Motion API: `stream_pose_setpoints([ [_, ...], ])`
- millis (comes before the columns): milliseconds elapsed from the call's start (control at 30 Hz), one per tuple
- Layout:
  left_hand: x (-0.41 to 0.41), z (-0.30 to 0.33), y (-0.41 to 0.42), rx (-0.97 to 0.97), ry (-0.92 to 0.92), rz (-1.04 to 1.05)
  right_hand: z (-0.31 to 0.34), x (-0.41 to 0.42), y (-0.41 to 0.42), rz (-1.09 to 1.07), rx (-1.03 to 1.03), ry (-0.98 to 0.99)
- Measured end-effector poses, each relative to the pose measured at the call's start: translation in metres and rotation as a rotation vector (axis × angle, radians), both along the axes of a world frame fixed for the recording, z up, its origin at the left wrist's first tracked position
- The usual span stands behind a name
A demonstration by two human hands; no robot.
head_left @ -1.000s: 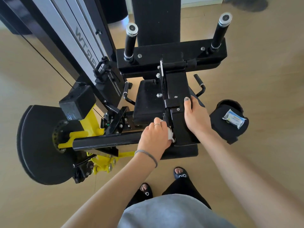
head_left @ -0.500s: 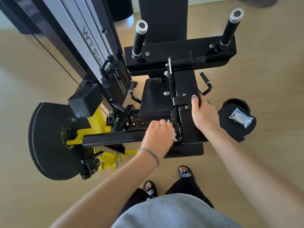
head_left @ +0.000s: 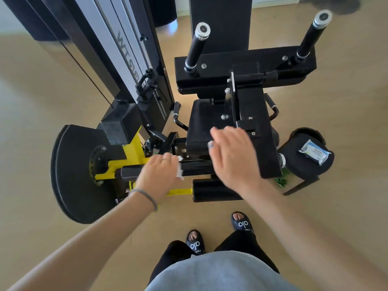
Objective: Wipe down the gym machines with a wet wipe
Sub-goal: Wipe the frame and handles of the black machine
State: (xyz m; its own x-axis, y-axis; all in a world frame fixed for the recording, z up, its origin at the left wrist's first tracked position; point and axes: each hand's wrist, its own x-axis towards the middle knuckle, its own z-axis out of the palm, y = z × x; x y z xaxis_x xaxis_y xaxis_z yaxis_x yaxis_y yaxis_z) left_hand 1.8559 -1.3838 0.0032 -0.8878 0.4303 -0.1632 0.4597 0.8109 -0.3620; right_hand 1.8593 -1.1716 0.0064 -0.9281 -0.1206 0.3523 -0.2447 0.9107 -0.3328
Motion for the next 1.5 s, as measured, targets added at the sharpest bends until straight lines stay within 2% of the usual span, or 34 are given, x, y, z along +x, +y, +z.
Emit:
stream_pose_setpoints([
  [67,0.002,-0.013,0.039,0.092,-0.028,-0.053,-0.017,0.008,-0.027,0.063,0.038,-0.060],
  [167,0.002,-0.018,0.058,0.193,-0.065,-0.077,-0.033,0.009,-0.039,-0.037,0.021,-0.174],
  [267,0.003,-0.008,-0.005,0.158,0.000,-0.062,-0.039,0.007,-0.039,-0.096,0.140,-0.175],
  [367,0.003,0.002,-0.090,0.068,0.014,0.028,-0.043,0.005,-0.044,-0.130,0.173,-0.140],
  [433,0.000,0.003,-0.119,0.014,-0.006,0.048,-0.049,0.005,-0.046,-0.150,0.179,-0.094],
  [500,-0.003,0.000,-0.104,0.006,0.000,0.023,-0.053,0.004,-0.047,-0.161,0.165,-0.035],
  [667,-0.002,-0.021,-0.019,0.178,-0.040,-0.056,-0.055,0.002,-0.049,-0.191,0.175,0.045],
  [767,-0.005,-0.011,-0.048,0.216,-0.067,-0.075,-0.056,0.001,-0.050,-0.203,0.181,0.072],
  [933,-0.012,-0.004,-0.133,0.218,-0.125,0.030,-0.058,0.000,-0.052,-0.228,0.185,0.073],
  [1100,0.007,-0.021,-0.082,0.175,0.007,-0.014,-0.057,0.001,-0.053,-0.220,0.180,0.088],
  [1233,0.014,-0.021,-0.078,0.311,0.023,-0.057,-0.057,0.002,-0.052,-0.209,0.171,0.108],
  [1400,0.012,-0.023,-0.145,0.509,0.038,0.139,-0.055,0.002,-0.055,-0.224,0.169,0.130],
  [1500,0.019,-0.040,-0.137,0.713,0.056,0.295,-0.055,0.001,-0.055,-0.227,0.170,0.132],
])
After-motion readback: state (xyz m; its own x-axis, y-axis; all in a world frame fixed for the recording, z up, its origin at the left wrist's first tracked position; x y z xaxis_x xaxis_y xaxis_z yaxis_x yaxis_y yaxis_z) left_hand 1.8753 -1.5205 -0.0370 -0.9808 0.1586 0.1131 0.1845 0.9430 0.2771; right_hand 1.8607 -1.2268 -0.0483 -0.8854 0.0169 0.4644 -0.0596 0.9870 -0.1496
